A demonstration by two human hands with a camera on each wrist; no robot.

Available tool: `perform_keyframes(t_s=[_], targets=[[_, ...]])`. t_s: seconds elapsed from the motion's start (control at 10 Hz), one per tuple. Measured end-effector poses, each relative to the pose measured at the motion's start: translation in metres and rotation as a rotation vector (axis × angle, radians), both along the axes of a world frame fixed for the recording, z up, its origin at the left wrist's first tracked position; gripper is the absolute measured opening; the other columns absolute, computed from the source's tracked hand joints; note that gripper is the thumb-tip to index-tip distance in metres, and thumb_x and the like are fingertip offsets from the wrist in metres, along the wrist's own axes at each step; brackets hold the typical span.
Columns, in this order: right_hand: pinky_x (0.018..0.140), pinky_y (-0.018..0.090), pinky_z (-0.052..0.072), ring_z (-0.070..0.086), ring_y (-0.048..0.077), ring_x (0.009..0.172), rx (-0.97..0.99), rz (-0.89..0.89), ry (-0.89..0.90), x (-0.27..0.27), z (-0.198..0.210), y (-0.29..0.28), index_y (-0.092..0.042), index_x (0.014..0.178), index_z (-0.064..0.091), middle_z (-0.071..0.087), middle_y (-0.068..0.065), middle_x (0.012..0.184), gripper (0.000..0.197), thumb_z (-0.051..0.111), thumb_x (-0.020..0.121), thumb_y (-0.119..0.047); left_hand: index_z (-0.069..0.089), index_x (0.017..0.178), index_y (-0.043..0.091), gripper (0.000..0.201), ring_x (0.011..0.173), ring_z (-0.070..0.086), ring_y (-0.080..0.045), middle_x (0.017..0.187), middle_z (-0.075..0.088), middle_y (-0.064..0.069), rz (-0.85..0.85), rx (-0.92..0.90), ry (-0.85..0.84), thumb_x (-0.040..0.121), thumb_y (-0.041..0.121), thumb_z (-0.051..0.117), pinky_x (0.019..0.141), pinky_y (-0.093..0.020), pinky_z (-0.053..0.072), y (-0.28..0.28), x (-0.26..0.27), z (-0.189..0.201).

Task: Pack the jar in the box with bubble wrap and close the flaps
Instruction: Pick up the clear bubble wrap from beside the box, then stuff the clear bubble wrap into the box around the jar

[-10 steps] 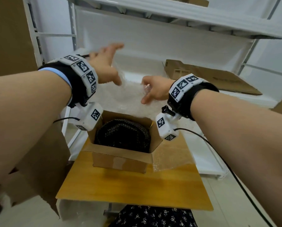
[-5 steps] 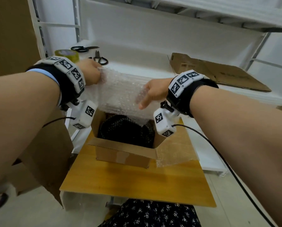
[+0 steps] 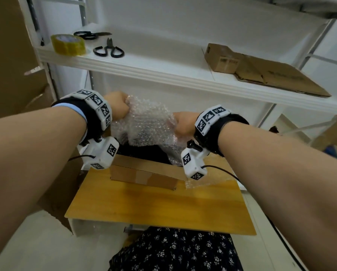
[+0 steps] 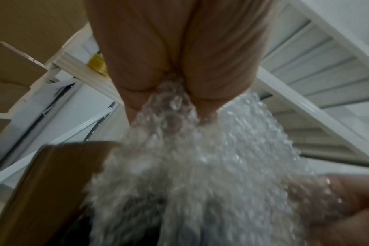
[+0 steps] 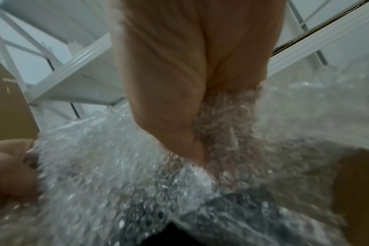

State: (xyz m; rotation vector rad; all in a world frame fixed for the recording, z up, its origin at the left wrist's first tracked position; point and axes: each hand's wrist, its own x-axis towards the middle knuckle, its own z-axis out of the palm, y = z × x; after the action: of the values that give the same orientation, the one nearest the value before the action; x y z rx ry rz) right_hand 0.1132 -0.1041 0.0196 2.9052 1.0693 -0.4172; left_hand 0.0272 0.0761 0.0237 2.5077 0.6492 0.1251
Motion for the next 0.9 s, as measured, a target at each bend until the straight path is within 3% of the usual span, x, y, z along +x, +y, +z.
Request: perform_keyframes(t_s=[0.1, 0.2, 0.3, 0.4, 0.5, 0.6, 0.7, 0.8, 0.9], targets=[[0.084, 0.035, 0.045, 0.057, 0.03, 0.109, 0.011, -0.009, -0.012, 0.004, -0.009, 0.007, -0.007, 0.124, 0.053, 0.059, 0.013, 0.12, 0.027, 0.045, 0.099, -0.005, 0.062, 0.097, -0.005, 0.016, 0.091, 0.061, -0.035, 0.095, 0.063, -0.022, 0.011, -0.033, 0.002, 0.085, -0.002, 0.053, 0.074, -0.038, 0.05, 0.001, 0.004, -0.012], [0.089, 0.036, 0.048, 0.059, 0.031, 0.11, 0.116, -0.022, -0.057, 0.006, -0.009, 0.017, -0.007, 0.13, 0.055, 0.061, 0.012, 0.123, 0.034, 0.042, 0.098, -0.002, 0.061, 0.092, 0.006, 0.036, 0.083, 0.063, -0.03, 0.091, 0.066, -0.014, 0.004, -0.156, 0.047, 0.06, 0.015, 0.075, 0.072, -0.036, 0.053, 0.014, 0.01, -0.021], [0.086, 0.038, 0.051, 0.061, 0.031, 0.101, 0.131, -0.039, -0.016, 0.012, -0.015, 0.027, -0.004, 0.124, 0.058, 0.064, 0.013, 0.112, 0.032, 0.043, 0.095, 0.0, 0.066, 0.104, 0.019, 0.073, 0.093, 0.066, -0.028, 0.102, 0.071, -0.007, 0.009, -0.271, 0.067, 0.04, 0.047, 0.089, 0.087, -0.044, 0.052, 0.035, 0.022, -0.038], [0.065, 0.033, 0.044, 0.053, 0.022, 0.066, 0.006, -0.041, -0.07, 0.015, -0.021, 0.037, -0.012, 0.086, 0.064, 0.057, 0.004, 0.08, 0.017, 0.05, 0.094, -0.017, 0.069, 0.094, 0.008, 0.042, 0.089, 0.066, -0.031, 0.086, 0.068, -0.008, 0.047, -0.216, 0.027, 0.064, 0.032, 0.086, 0.08, -0.033, 0.05, 0.013, 0.003, -0.025], [0.063, 0.032, 0.038, 0.032, 0.009, 0.053, 0.121, -0.027, -0.174, 0.02, -0.018, 0.047, -0.031, 0.061, 0.035, 0.036, -0.007, 0.065, 0.034, 0.054, 0.089, -0.028, 0.07, 0.091, -0.001, 0.021, 0.078, 0.062, -0.03, 0.08, 0.064, -0.015, 0.051, -0.141, 0.007, 0.073, 0.005, 0.075, 0.069, -0.033, 0.048, 0.008, 0.002, -0.028], [0.069, 0.032, 0.04, 0.038, 0.01, 0.058, 0.19, -0.04, -0.112, -0.005, 0.0, 0.052, -0.032, 0.062, 0.033, 0.036, -0.009, 0.067, 0.034, 0.053, 0.089, -0.028, 0.068, 0.1, 0.0, 0.028, 0.084, 0.062, -0.031, 0.093, 0.067, -0.019, 0.0, -0.155, 0.041, 0.072, -0.004, 0.07, 0.08, -0.041, 0.053, 0.009, 0.004, -0.03], [0.072, 0.031, 0.043, 0.045, 0.012, 0.063, 0.247, -0.052, -0.002, 0.002, -0.01, 0.056, -0.032, 0.065, 0.036, 0.041, -0.01, 0.069, 0.032, 0.054, 0.09, -0.024, 0.06, 0.103, 0.011, 0.038, 0.092, 0.061, -0.034, 0.099, 0.064, -0.016, -0.038, -0.167, 0.053, 0.07, -0.006, 0.069, 0.083, -0.043, 0.053, 0.018, 0.005, -0.031], [0.068, 0.026, 0.041, 0.046, 0.015, 0.072, 0.177, -0.02, 0.027, 0.002, -0.029, 0.053, -0.032, 0.068, 0.035, 0.036, -0.011, 0.07, 0.033, 0.055, 0.091, -0.018, 0.049, 0.12, 0.022, 0.058, 0.097, 0.059, -0.035, 0.106, 0.06, -0.015, -0.046, -0.137, 0.098, 0.071, 0.001, 0.071, 0.088, -0.048, 0.053, 0.023, 0.005, -0.036], [0.073, 0.026, 0.038, 0.045, 0.018, 0.082, 0.076, 0.004, 0.047, 0.003, -0.049, 0.046, -0.023, 0.093, 0.044, 0.034, -0.012, 0.07, 0.011, 0.053, 0.093, -0.017, 0.051, 0.117, 0.023, 0.059, 0.095, 0.061, -0.031, 0.104, 0.062, -0.01, -0.077, -0.14, 0.146, 0.067, 0.004, 0.075, 0.087, -0.047, 0.054, 0.019, 0.005, -0.042]])
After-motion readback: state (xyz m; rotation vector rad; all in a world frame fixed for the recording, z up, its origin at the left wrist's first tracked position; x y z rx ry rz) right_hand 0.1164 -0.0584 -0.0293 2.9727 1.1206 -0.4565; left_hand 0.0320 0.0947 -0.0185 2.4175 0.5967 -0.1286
